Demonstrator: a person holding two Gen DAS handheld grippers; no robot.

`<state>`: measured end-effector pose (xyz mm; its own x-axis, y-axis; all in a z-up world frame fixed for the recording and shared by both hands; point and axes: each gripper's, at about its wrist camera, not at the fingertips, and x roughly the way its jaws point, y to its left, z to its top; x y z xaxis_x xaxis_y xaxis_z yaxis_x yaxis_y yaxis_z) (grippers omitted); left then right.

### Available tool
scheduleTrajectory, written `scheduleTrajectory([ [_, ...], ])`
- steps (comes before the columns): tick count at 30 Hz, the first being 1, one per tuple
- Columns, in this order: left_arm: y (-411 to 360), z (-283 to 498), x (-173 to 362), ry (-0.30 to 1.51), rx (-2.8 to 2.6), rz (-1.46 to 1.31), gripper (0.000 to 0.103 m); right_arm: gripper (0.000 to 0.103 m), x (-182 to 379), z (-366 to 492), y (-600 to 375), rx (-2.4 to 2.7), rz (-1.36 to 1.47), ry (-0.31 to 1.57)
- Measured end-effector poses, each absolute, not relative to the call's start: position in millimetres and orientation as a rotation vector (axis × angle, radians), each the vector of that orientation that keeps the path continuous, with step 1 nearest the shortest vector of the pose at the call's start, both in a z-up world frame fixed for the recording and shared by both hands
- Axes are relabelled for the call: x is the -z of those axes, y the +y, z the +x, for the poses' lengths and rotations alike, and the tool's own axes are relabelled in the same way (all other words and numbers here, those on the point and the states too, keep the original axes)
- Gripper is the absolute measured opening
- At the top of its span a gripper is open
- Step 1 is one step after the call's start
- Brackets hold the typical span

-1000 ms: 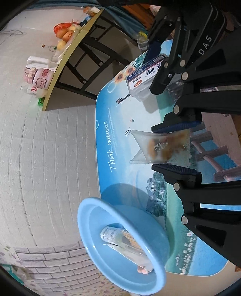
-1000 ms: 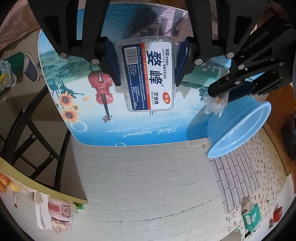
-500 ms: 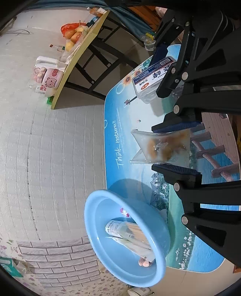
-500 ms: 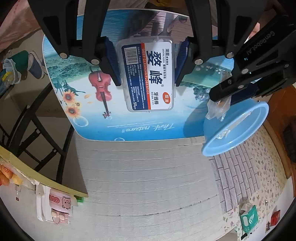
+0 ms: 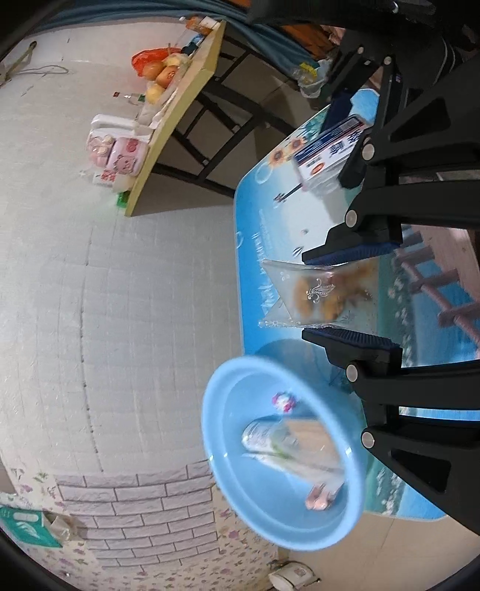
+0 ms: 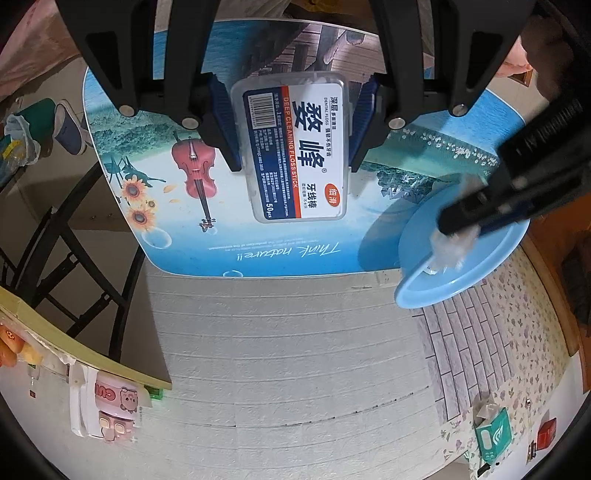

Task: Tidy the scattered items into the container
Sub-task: 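Carry both items over the basin and open both tools to drop them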

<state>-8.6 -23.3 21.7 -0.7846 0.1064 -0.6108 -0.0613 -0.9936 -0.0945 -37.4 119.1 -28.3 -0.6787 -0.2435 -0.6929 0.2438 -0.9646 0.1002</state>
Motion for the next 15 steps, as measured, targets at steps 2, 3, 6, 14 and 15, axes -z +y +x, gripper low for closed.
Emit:
scheduleTrajectory([
  [2,-31,-9,-28,-0.123,-2.901,-0.978,0.031,0.056,27,-39,118,2.655,1.099,-0.006],
  [3,-35,-9,-31,-0.127,-2.911,-0.972,0.032,0.056,24,-41,116,2.648,1.102,-0.015],
  [6,-48,-10,-40,-0.112,-2.953,-0.957,0.032,0.056,7,-45,105,2.644,1.041,0.001],
  [14,-96,-8,-67,-0.116,-3.077,-0.876,0.032,0.056,-41,-46,61,2.621,0.847,0.08],
  [15,-101,-8,-69,-0.118,-3.088,-0.874,0.032,0.056,-43,-47,58,2.614,0.838,0.078],
])
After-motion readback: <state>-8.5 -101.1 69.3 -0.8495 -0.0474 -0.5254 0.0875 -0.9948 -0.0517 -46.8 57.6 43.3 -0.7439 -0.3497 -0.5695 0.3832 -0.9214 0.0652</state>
